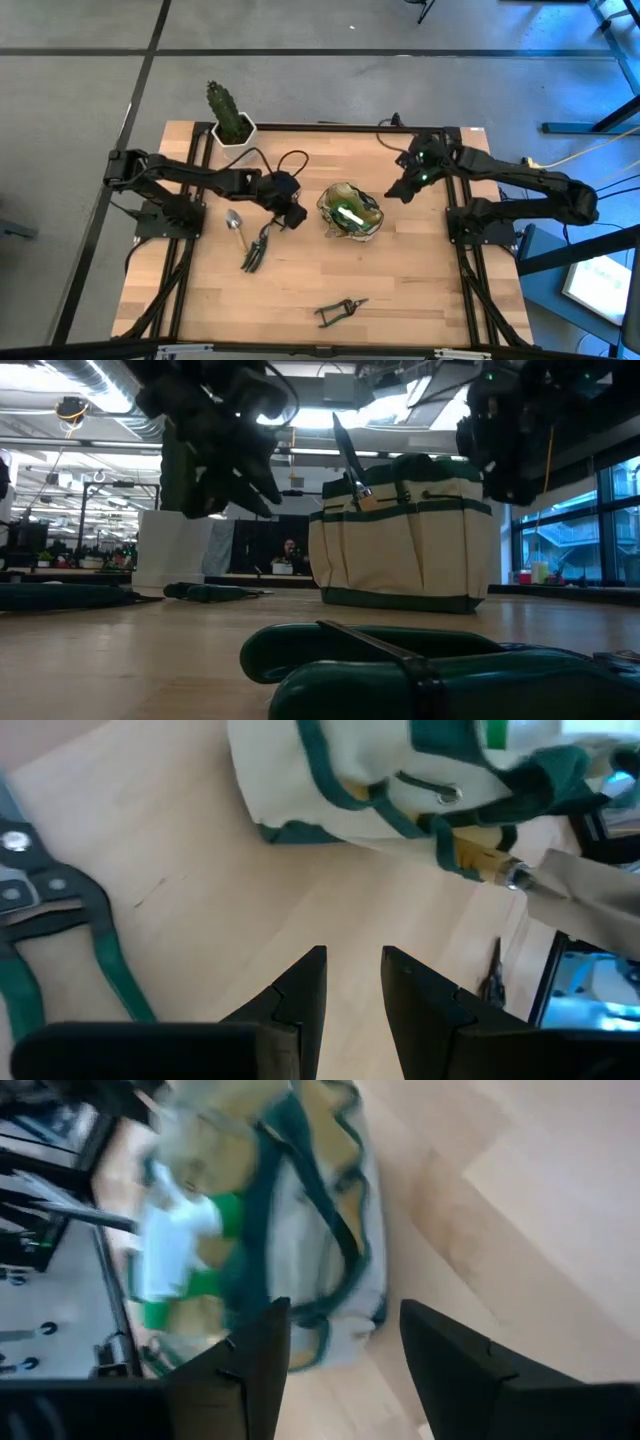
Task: Pick & Place Garden tools in Gardening bag
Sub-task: Adjust the gardening bag on the table
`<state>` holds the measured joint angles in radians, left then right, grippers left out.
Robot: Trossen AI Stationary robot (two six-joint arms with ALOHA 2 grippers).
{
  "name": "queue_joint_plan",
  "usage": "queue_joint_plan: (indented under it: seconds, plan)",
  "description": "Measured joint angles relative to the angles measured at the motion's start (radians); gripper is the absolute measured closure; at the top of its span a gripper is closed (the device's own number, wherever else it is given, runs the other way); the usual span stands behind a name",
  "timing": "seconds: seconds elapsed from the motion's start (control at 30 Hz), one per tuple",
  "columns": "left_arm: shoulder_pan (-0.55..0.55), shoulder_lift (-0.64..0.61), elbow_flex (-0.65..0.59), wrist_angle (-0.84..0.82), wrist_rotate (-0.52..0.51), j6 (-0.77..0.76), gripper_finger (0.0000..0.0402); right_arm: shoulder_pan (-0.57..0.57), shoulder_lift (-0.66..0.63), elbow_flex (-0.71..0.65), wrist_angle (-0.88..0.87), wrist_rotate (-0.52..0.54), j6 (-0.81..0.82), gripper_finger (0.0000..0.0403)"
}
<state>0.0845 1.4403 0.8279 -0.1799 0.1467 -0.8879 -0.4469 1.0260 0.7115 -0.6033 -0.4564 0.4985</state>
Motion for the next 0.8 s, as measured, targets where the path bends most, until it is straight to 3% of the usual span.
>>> queue_joint_plan:
  seconds: [0.3, 0.47, 0.8]
  plan:
    - [0.046, 0.084, 0.030, 0.098, 0.037, 0.029, 0.0315, 0.080, 0.000, -0.183, 0.338, 0.013, 0.182, 0.0210]
    - [0.055, 0.183, 0.076, 0.117, 0.140, 0.042, 0.0329, 0.111, 0.000, -0.183, 0.341, 0.020, 0.187, 0.0210]
    - [0.064, 0.300, 0.232, 0.115, 0.150, 0.128, 0.0344, 0.209, 0.000, -0.183, 0.286, 0.037, 0.219, 0.0210]
